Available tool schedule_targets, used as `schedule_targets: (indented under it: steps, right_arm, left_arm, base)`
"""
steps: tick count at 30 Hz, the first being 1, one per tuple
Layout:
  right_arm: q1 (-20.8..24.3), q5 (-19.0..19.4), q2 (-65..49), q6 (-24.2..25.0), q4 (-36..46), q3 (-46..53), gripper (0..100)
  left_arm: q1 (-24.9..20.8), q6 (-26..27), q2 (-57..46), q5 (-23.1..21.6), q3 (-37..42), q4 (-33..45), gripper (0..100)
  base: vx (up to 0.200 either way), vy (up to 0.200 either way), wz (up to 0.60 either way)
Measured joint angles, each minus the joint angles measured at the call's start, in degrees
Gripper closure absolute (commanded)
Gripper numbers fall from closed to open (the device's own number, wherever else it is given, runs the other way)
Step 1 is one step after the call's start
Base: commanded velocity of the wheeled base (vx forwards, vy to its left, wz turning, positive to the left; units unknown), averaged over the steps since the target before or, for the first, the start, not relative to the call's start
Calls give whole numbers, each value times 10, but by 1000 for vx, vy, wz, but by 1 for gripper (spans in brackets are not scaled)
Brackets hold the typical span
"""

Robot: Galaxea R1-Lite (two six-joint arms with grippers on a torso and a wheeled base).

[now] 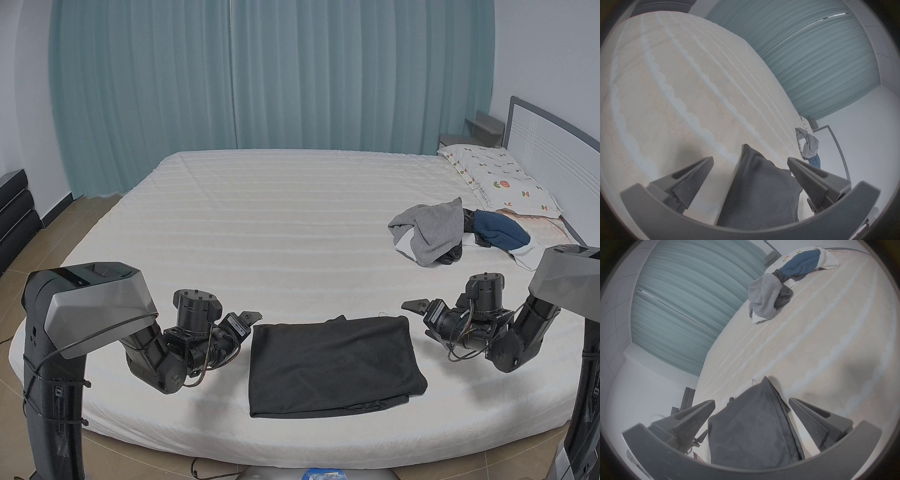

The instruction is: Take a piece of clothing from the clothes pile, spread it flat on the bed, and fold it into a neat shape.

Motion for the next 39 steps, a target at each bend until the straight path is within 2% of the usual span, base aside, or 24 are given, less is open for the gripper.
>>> schedule_targets:
  steps: [4,6,9,17,25,39]
  right_arm:
    - [-10,7,-31,15,-2,61,0]
    - [-18,19,-41,38,-12,83,0]
    - [-31,40,-46,70,-59,98,0]
    - [-54,57,-30,81,-94,117,0]
    - [-59,59,-18,84,-97,120,0]
    - [-60,59,-8,84,-122,121,0]
  left_arm:
    - [0,3,-7,-20,15,-9,0]
    - [-2,8,-9,-32,22,-12,0]
    - [-3,27,-11,-44,30,-13,0]
    - [-4,86,-12,-120,35,-11,0]
    - [-4,148,-2,-124,17,-7,0]
    - [-13,160,23,-115,-17,19,0]
  base:
    - [-100,0,0]
    - [0,0,0]
    - [0,0,0]
    - [0,0,0]
    - [0,0,0]
    - [0,0,0]
